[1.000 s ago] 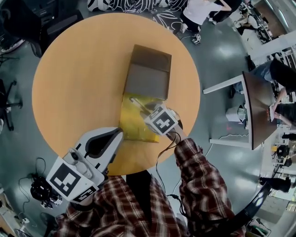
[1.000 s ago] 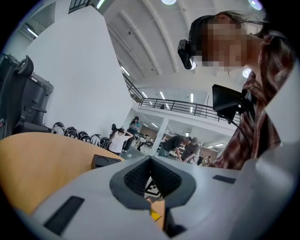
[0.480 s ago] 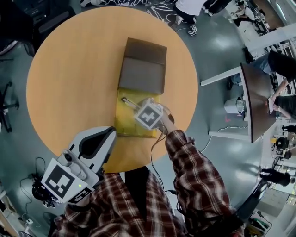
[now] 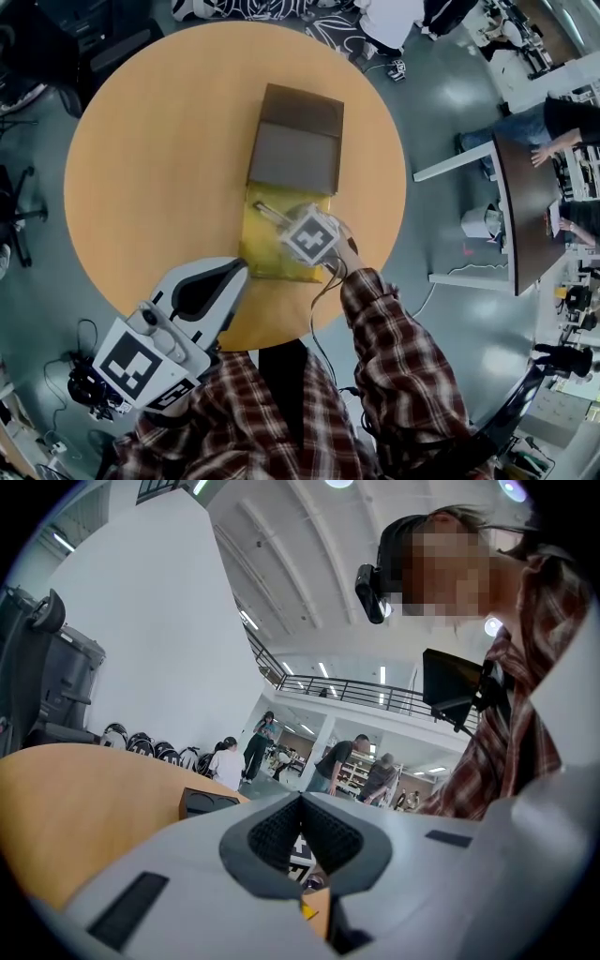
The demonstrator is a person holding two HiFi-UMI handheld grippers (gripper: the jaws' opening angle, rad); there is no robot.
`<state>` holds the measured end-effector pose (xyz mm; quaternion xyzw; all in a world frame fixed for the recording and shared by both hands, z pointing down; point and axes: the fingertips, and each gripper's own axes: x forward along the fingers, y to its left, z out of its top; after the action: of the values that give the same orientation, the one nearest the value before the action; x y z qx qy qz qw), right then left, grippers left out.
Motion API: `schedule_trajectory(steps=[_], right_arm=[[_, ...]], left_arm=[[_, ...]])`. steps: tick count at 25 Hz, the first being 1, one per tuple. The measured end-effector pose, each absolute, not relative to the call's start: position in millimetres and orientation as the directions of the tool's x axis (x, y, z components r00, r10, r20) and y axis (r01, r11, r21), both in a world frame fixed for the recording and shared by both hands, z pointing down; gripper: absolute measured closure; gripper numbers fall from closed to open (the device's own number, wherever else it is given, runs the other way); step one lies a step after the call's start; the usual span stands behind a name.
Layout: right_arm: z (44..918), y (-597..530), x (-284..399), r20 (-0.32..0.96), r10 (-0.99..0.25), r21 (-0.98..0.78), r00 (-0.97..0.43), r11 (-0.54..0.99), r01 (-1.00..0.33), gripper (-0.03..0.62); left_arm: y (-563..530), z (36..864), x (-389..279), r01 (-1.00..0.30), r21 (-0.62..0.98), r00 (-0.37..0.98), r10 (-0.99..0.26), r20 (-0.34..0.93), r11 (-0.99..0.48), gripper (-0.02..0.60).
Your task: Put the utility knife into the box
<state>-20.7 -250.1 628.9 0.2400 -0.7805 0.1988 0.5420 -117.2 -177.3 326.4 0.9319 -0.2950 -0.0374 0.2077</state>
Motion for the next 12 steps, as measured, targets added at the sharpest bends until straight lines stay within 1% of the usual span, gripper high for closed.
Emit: schedule_trajectory(steps=[2, 5, 8, 12], right_arm=[[621.1, -245.9, -18.8, 0.929, -0.165, -0.088, -0.332, 0.773, -0.629, 0.470], [588.7, -257.2, -23.8, 0.868, -0.258, -0.120, -0.425, 0.720, -0.683, 0.468], [540.9, -262.9, -26.9, 0.774, -0.359, -0.188, -0.522, 0.656, -0.731, 0.470], [461.3, -259.2, -31.2, 0.613, -0.500, -0.223, -0.612, 0.634, -0.741, 0.470]], left_arm=[[-175.8, 324.0, -116.3, -0.534, 0.404, 0.823, -0.566, 0.047, -0.743, 0.571], [-175.7, 319.4, -116.2, -0.532, 0.391, 0.824, -0.566, 0.035, -0.751, 0.571], [-177.0, 310.5, -113.4, -0.525, 0.369, 0.829, -0.559, 0.019, -0.767, 0.571], [-175.4, 294.4, -107.1, -0.505, 0.338, 0.843, -0.538, -0.007, -0.794, 0.571]])
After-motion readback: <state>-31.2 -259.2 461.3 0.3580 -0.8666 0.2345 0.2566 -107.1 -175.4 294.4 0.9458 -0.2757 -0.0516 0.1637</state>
